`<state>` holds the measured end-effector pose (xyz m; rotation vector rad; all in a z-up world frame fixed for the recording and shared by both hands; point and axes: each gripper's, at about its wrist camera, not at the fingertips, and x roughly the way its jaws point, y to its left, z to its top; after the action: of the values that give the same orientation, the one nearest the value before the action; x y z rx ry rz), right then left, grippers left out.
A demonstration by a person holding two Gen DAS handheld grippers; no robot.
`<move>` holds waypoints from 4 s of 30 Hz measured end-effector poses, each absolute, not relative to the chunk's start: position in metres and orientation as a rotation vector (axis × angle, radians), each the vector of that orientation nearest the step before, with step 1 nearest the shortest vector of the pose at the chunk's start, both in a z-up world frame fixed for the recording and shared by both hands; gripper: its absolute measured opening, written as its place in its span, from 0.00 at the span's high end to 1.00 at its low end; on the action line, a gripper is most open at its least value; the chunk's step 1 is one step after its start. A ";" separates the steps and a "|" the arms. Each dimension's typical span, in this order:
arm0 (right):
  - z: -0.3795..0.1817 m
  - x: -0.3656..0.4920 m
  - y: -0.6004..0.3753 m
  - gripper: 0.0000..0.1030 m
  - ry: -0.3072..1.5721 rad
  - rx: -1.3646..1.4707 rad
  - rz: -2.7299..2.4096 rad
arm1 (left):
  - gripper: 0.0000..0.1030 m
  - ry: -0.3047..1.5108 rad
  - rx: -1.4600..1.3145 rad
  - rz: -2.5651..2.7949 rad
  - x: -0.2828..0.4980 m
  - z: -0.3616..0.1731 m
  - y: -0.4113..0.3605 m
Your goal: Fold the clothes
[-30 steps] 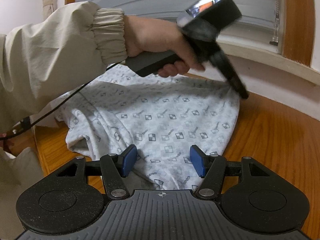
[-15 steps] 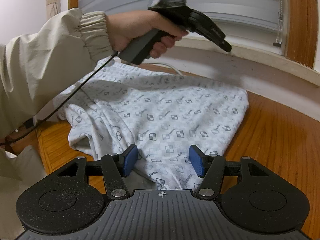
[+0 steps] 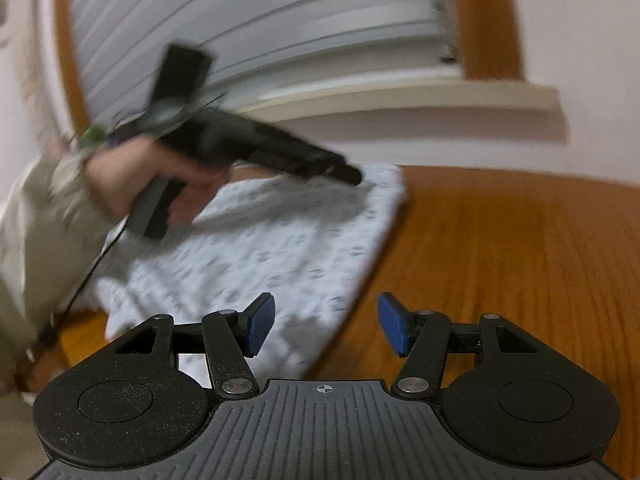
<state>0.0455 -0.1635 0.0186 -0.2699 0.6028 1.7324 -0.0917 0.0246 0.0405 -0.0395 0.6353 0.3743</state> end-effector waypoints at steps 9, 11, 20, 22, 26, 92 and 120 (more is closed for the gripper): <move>0.016 0.055 -0.093 0.46 0.630 -0.402 1.709 | 0.60 0.534 -0.173 0.359 -0.112 0.022 0.041; 0.017 0.060 -0.081 0.46 0.649 -0.391 1.712 | 0.60 0.536 -0.189 0.357 -0.114 0.022 0.042; 0.013 0.072 -0.026 0.71 0.669 -0.343 1.709 | 0.48 0.501 -0.228 0.429 -0.120 0.026 0.049; 0.015 0.064 -0.021 0.85 0.649 -0.391 1.681 | 0.43 0.498 -0.265 0.456 -0.122 0.028 0.055; 0.025 0.051 -0.028 0.94 0.548 -0.393 1.664 | 0.41 0.481 -0.379 0.438 -0.128 0.037 0.064; 0.367 0.100 -0.308 0.93 -0.051 -0.457 1.257 | 0.93 0.076 -0.520 -0.059 0.062 0.341 -0.024; 0.091 -0.187 -0.077 0.52 0.393 -0.708 2.107 | 0.53 0.516 -0.580 0.563 -0.337 0.060 0.154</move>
<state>-0.1871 -0.0772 0.0912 -0.7080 0.3935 2.1075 -0.3370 0.1543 0.0602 -0.5802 0.5159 0.5625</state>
